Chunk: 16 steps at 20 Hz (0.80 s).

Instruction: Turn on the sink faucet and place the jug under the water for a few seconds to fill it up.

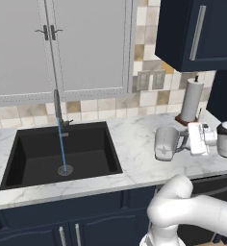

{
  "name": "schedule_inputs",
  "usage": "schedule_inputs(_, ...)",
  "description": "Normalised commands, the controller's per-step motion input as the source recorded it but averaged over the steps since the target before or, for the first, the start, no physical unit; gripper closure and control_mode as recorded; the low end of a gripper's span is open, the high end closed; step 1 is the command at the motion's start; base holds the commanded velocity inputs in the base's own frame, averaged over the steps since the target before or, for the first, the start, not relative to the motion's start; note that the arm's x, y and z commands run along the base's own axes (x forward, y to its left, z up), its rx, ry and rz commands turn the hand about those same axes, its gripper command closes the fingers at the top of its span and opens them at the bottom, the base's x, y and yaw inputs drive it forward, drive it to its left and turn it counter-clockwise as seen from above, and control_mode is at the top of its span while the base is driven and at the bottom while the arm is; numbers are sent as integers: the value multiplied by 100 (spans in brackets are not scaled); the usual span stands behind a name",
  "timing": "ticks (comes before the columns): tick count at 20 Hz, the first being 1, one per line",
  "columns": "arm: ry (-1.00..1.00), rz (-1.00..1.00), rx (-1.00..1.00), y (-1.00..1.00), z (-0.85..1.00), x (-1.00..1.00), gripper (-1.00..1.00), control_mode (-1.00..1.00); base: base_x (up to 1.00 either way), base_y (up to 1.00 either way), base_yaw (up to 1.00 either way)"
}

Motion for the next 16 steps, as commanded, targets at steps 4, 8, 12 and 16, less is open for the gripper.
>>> schedule_inputs(4,10,0,0,18,-15,5,-100,-100,0,0,0)
schedule_inputs(8,4,0,0,2,-14,0,100,-100,0,0,0)
schedule_inputs(12,0,0,0,0,-3,0,100,-100,0,0,0)
schedule_inputs(16,0,0,0,0,0,0,100,-100,0,0,0)
